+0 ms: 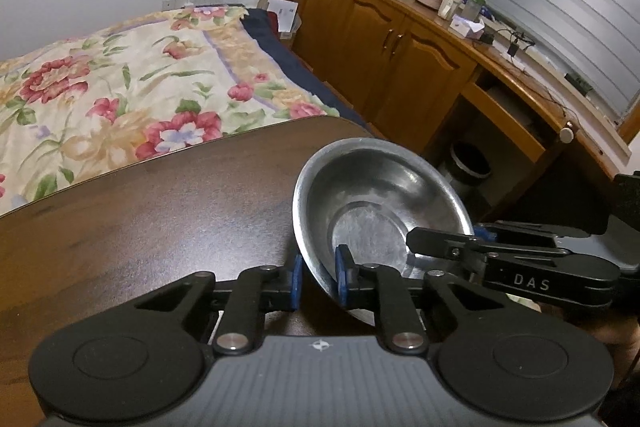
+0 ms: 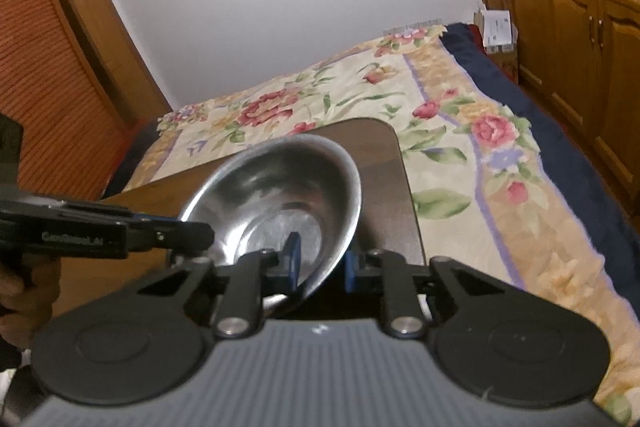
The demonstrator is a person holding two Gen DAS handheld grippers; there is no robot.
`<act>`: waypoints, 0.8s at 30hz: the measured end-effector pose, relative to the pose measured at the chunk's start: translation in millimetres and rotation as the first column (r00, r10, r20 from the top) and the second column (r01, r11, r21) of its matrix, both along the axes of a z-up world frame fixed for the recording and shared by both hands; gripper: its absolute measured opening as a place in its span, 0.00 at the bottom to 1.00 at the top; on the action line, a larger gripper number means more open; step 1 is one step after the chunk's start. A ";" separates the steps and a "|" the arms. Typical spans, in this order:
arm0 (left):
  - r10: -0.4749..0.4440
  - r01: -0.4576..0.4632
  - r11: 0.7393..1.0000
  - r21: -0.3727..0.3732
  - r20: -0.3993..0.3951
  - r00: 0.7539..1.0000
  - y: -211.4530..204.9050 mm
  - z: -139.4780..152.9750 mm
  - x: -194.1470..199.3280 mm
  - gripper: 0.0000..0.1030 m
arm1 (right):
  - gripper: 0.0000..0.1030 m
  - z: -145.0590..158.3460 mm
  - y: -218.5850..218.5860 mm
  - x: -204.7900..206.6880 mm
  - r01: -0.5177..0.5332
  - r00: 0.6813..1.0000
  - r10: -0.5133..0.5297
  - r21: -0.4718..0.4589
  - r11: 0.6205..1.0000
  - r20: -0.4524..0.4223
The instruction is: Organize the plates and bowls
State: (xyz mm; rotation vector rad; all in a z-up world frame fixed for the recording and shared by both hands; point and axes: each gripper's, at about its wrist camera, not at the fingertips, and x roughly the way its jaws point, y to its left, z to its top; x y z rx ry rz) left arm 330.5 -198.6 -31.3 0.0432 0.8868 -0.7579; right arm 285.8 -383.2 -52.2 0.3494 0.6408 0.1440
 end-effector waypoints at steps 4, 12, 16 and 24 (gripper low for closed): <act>-0.006 0.006 1.000 -0.009 0.025 1.000 3.4 9.1 -7.2 0.17 | 0.22 5.2 2.1 -6.2 0.009 1.000 -0.009 0.006 1.000 0.008; -0.013 0.015 1.000 -0.024 0.080 0.997 11.6 32.0 -26.8 0.17 | 0.22 24.2 3.0 -18.8 0.015 0.999 -0.016 0.020 1.000 0.046; -0.016 0.020 0.999 -0.034 0.104 0.994 17.6 42.1 -37.7 0.18 | 0.22 32.2 6.8 -25.6 0.019 0.998 -0.019 0.008 1.000 0.061; -0.017 0.023 0.999 -0.044 0.135 0.991 29.5 55.7 -57.8 0.18 | 0.22 47.1 13.0 -40.1 0.017 0.996 -0.016 -0.004 1.000 0.090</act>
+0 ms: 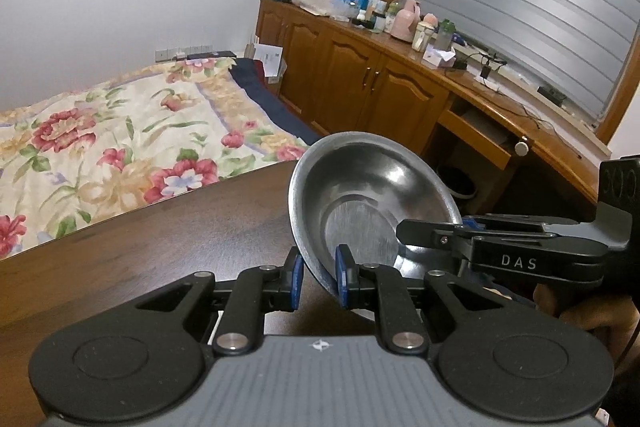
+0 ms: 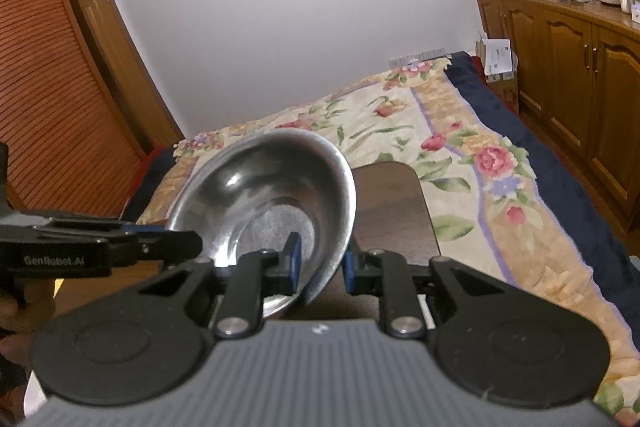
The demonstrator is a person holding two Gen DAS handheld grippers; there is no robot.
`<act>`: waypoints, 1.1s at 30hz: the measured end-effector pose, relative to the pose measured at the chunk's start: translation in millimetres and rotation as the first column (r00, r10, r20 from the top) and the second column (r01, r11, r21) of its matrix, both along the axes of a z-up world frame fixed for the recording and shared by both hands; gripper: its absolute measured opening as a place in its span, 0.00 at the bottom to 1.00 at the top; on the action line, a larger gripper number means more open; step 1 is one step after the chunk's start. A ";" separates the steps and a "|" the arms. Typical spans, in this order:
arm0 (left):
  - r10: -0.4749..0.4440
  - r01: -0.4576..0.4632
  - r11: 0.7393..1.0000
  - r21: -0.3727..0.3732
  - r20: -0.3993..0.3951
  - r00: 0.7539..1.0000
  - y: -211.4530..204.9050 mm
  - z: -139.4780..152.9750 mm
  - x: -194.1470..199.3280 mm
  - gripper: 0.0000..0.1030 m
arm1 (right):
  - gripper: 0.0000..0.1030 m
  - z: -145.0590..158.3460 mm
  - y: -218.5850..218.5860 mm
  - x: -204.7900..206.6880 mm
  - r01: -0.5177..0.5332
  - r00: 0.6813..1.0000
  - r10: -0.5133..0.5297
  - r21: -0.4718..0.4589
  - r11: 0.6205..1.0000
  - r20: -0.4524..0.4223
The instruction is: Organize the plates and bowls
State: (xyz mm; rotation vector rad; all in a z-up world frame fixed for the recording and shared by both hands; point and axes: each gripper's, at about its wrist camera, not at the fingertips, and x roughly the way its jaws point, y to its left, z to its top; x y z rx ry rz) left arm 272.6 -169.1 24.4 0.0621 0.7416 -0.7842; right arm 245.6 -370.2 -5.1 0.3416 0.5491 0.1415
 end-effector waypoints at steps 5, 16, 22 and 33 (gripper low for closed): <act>0.000 0.001 1.000 -0.002 0.012 1.000 7.2 6.0 -9.1 0.18 | 0.22 6.7 4.3 -6.5 -0.005 1.000 0.005 0.000 1.000 0.011; -0.005 0.007 1.000 -0.029 0.059 0.998 22.0 24.6 -35.4 0.18 | 0.22 25.4 15.0 -27.6 0.000 0.998 0.002 -0.035 0.999 0.057; -0.007 0.010 0.999 -0.034 0.077 0.997 31.1 29.9 -48.9 0.19 | 0.22 31.6 20.1 -36.8 -0.003 0.997 0.006 -0.047 0.999 0.072; 0.009 -0.007 1.000 -0.019 0.083 0.997 53.0 27.8 -84.8 0.20 | 0.22 31.7 36.9 -55.1 -0.044 0.997 0.048 -0.066 0.997 0.054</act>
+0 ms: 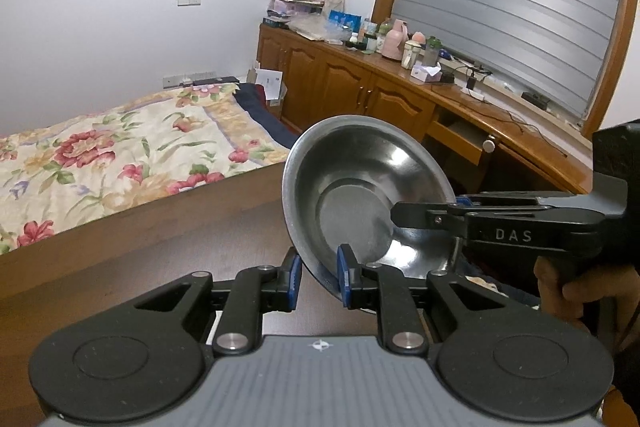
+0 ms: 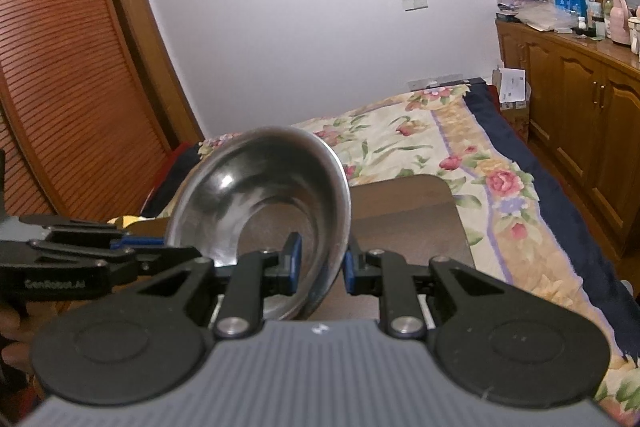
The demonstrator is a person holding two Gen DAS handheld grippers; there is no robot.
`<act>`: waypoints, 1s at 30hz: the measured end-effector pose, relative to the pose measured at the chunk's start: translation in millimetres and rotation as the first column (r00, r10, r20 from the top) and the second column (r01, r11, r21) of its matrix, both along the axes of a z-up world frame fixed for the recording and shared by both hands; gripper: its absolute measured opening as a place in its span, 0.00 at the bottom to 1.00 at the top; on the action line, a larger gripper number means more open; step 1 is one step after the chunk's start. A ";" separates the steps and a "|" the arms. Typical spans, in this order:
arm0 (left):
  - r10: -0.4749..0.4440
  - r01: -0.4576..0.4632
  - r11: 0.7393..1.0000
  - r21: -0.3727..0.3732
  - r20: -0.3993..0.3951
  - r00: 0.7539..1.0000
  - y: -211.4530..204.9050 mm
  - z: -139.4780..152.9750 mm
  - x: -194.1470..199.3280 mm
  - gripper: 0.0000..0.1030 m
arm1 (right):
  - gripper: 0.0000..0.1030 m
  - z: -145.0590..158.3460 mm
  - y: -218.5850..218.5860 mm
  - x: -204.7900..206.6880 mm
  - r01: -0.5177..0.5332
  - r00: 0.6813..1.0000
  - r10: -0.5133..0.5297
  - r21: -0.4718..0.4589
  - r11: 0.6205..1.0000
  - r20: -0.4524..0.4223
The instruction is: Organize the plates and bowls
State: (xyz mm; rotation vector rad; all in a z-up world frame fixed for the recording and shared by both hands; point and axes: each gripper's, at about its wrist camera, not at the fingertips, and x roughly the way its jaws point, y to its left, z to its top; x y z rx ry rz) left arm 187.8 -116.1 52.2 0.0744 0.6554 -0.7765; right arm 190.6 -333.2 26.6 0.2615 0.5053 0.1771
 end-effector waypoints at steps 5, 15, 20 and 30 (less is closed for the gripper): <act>-0.005 0.005 1.000 0.000 0.000 1.000 9.0 -2.1 -13.8 0.20 | 0.22 -0.7 5.7 -8.5 -0.025 1.000 0.025 0.000 1.000 -0.016; 0.004 -0.004 1.000 0.007 -0.009 1.000 21.1 -11.5 -32.6 0.20 | 0.22 -9.9 15.7 -25.5 -0.067 0.997 0.067 -0.005 0.998 -0.028; 0.012 -0.011 1.000 0.014 -0.016 1.000 27.7 -17.7 -40.6 0.20 | 0.22 -16.3 21.8 -30.4 -0.084 0.996 0.084 -0.003 0.996 -0.040; 0.032 -0.031 0.998 0.051 -0.034 0.999 37.1 -36.2 -61.5 0.20 | 0.22 -33.1 35.8 -43.9 -0.119 0.989 0.118 -0.007 0.993 -0.085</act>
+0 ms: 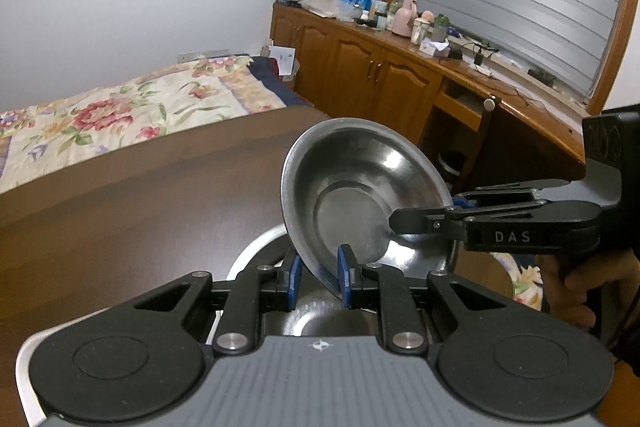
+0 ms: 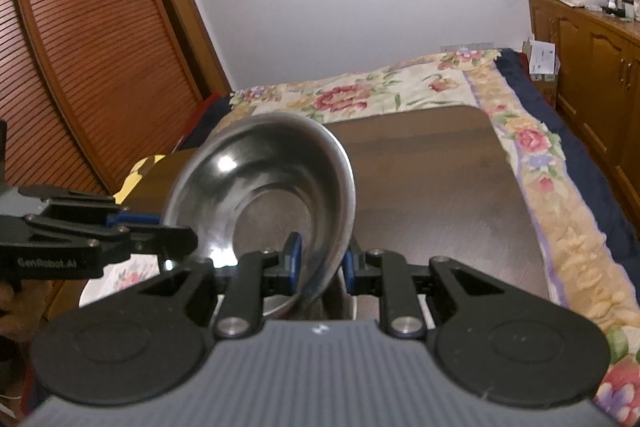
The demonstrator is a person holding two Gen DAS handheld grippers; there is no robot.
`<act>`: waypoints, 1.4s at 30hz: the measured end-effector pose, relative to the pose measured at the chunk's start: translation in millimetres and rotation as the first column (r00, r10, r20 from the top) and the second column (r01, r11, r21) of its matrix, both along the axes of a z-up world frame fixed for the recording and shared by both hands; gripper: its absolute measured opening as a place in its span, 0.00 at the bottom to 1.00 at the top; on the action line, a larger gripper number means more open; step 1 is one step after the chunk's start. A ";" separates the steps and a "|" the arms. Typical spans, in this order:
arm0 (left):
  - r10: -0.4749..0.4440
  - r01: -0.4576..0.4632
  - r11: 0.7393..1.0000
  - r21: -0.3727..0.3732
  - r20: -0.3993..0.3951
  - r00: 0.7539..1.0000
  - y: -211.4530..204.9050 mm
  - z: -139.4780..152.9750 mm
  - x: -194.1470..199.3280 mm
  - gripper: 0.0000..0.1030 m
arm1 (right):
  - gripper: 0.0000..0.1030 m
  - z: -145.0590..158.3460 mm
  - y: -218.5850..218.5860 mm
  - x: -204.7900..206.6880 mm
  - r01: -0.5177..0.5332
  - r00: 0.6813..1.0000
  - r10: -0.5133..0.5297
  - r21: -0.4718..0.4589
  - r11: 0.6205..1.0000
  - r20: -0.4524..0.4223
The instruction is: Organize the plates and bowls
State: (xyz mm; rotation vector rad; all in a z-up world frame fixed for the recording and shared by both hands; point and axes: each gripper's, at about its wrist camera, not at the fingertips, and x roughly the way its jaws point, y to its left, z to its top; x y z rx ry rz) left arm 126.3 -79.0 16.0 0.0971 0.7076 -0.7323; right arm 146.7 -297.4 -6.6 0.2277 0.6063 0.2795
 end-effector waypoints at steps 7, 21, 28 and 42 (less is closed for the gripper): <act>-0.005 0.006 1.000 0.013 -0.017 1.000 4.9 -15.1 -11.6 0.21 | 0.22 -6.9 7.3 -8.2 -0.017 0.999 0.017 -0.004 1.000 -0.032; 0.045 -0.045 0.999 0.001 -0.069 0.997 11.9 -29.8 -17.7 0.22 | 0.22 -14.4 19.5 -16.4 -0.038 0.999 0.038 -0.012 0.999 -0.024; 0.068 -0.069 0.998 -0.005 -0.096 0.993 14.9 -35.0 -19.7 0.22 | 0.22 -20.8 25.9 -17.5 -0.031 0.999 0.030 -0.028 0.999 -0.026; 0.100 -0.101 0.995 -0.020 -0.071 0.992 19.4 -42.9 -23.3 0.23 | 0.23 -25.7 34.8 -12.9 -0.024 1.000 0.025 -0.085 0.996 0.010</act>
